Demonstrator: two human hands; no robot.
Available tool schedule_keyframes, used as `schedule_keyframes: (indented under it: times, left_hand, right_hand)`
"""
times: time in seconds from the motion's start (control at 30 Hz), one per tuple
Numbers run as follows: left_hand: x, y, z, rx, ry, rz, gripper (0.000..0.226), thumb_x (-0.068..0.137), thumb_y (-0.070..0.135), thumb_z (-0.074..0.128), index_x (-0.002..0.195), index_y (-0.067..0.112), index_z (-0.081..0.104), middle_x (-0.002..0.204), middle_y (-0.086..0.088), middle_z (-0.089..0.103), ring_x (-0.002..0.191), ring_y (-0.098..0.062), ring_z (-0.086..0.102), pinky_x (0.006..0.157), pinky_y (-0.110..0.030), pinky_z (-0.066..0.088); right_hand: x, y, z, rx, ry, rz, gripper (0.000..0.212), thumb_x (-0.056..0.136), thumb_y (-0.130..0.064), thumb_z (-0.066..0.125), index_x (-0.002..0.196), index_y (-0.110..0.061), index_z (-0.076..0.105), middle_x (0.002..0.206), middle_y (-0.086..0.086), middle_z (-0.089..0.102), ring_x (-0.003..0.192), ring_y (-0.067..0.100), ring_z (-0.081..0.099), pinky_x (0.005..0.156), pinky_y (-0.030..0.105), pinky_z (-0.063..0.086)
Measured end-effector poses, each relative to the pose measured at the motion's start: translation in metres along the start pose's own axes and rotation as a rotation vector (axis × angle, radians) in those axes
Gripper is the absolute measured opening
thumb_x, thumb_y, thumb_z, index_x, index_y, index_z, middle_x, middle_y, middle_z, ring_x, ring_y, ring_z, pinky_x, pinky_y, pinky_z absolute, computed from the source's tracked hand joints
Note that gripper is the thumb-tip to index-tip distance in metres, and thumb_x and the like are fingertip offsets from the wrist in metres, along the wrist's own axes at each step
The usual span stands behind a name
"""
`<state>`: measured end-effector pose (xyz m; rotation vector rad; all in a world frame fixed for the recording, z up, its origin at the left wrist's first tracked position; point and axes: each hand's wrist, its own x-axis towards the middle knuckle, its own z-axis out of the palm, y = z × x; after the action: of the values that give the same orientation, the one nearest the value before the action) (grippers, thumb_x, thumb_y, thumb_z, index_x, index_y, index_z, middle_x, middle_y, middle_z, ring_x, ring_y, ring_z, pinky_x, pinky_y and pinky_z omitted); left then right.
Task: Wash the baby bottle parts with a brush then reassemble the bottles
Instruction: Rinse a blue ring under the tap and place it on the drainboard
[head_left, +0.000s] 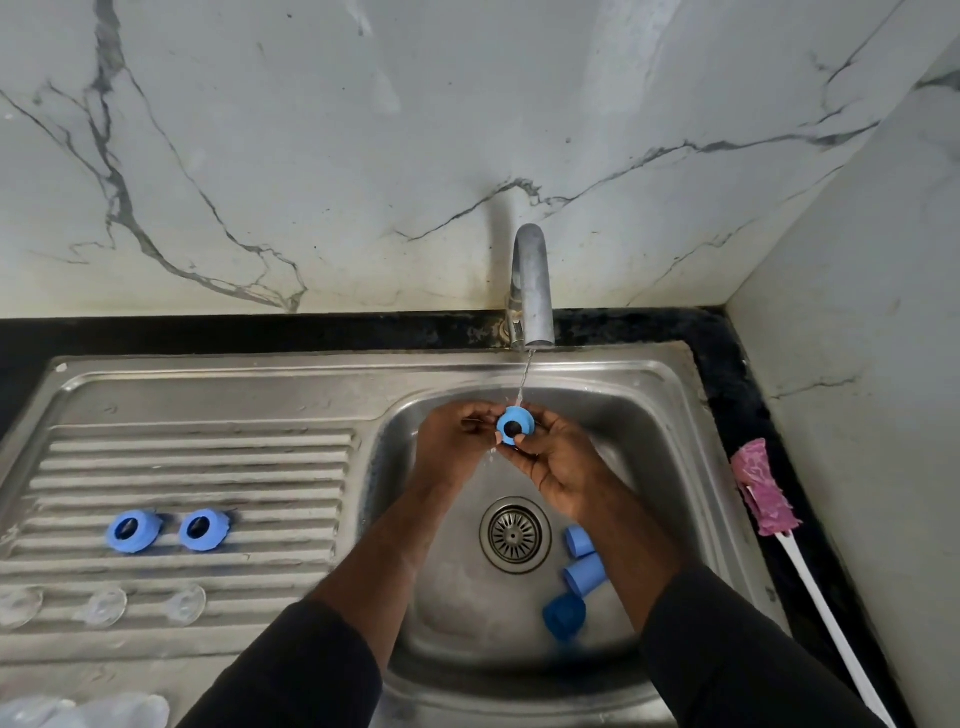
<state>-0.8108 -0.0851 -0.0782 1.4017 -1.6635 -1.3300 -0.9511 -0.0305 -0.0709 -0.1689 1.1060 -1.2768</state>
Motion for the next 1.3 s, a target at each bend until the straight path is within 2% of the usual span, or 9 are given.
schedule_keyframes:
  times: [0.27,0.4,0.57,0.7,0.87,1.07,1.13,1.23,1.3]
  left_hand:
    - [0.003,0.019,0.019,-0.334,0.009,-0.118,0.016,0.091,0.018,0.073,0.1,0.005,0.073,0.089,-0.013,0.076,0.084,-0.028,0.074,0.08,-0.042,0.061]
    - [0.001,0.028,0.019,-0.656,-0.05,-0.269,0.007,0.093,0.006,0.066,0.1,0.006,0.068,0.092,-0.012,0.076,0.087,-0.024,0.073,0.079,-0.032,0.061]
    - [-0.006,0.029,0.019,-0.812,0.017,-0.379,0.013,0.099,0.005,0.056,0.101,0.002,0.069,0.086,-0.008,0.076,0.077,-0.017,0.072,0.061,-0.021,0.058]
    - [-0.009,0.023,0.021,-0.814,-0.07,-0.439,0.016,0.101,0.005,0.053,0.102,0.009,0.068,0.092,-0.007,0.077,0.088,-0.019,0.074,0.072,-0.03,0.058]
    - [-0.001,0.026,0.019,-0.825,-0.134,-0.375,0.021,0.098,-0.002,0.053,0.107,0.009,0.068,0.099,-0.007,0.077,0.094,-0.021,0.073,0.08,-0.035,0.061]
    - [0.002,0.014,0.01,-0.722,-0.068,-0.254,0.018,0.097,0.002,0.057,0.108,0.009,0.07,0.094,-0.003,0.078,0.088,-0.017,0.075,0.073,-0.027,0.06]
    - [0.005,0.01,0.009,-0.627,-0.039,-0.214,0.021,0.096,0.004,0.061,0.115,0.003,0.07,0.1,-0.011,0.077,0.091,-0.022,0.073,0.081,-0.032,0.06]
    - [0.003,0.009,0.005,-0.504,-0.043,-0.17,0.027,0.093,0.007,0.066,0.119,0.0,0.069,0.111,-0.022,0.073,0.1,-0.032,0.07,0.094,-0.043,0.055]
    - [-0.001,0.01,0.001,-0.483,-0.065,-0.174,0.024,0.093,0.011,0.067,0.116,0.003,0.071,0.111,-0.019,0.073,0.102,-0.033,0.07,0.092,-0.04,0.056]
  right_hand:
    - [-0.006,-0.013,-0.004,-0.014,-0.01,-0.16,0.021,0.101,-0.002,0.051,0.113,-0.006,0.068,0.111,0.013,0.073,0.1,0.02,0.07,0.083,0.027,0.058]
    - [-0.003,-0.014,-0.002,-0.537,0.065,-0.421,0.026,0.092,-0.002,0.067,0.112,-0.019,0.07,0.109,0.002,0.075,0.102,0.013,0.07,0.095,0.031,0.054]
    - [-0.004,-0.011,-0.005,-0.744,0.0,-0.44,0.051,0.08,0.0,0.08,0.125,-0.018,0.065,0.113,-0.002,0.073,0.104,0.008,0.069,0.095,0.031,0.056]
    - [-0.005,-0.005,-0.013,-0.923,0.089,-0.575,0.046,0.078,0.0,0.079,0.118,-0.021,0.069,0.108,-0.009,0.073,0.101,0.005,0.069,0.095,0.038,0.056]
    - [-0.009,-0.011,-0.008,-0.942,0.107,-0.669,0.051,0.084,0.001,0.072,0.117,-0.036,0.063,0.105,-0.021,0.07,0.103,-0.001,0.066,0.094,0.024,0.053]
    - [0.002,-0.009,0.004,-0.905,0.009,-0.535,0.043,0.081,0.007,0.073,0.118,-0.014,0.067,0.113,0.004,0.073,0.105,0.016,0.069,0.098,0.038,0.054]
    - [0.002,-0.008,0.006,-0.814,-0.035,-0.401,0.041,0.087,0.007,0.069,0.126,-0.004,0.063,0.114,0.009,0.071,0.097,0.011,0.068,0.093,0.029,0.054]
    - [-0.001,-0.01,0.008,-0.681,-0.077,-0.225,0.034,0.095,0.004,0.06,0.128,-0.005,0.06,0.103,0.011,0.062,0.089,0.019,0.056,0.074,0.024,0.046]
    - [-0.002,-0.008,0.01,-0.623,-0.07,-0.156,0.031,0.097,-0.002,0.061,0.128,-0.009,0.06,0.106,0.01,0.061,0.097,0.022,0.055,0.078,0.029,0.047]
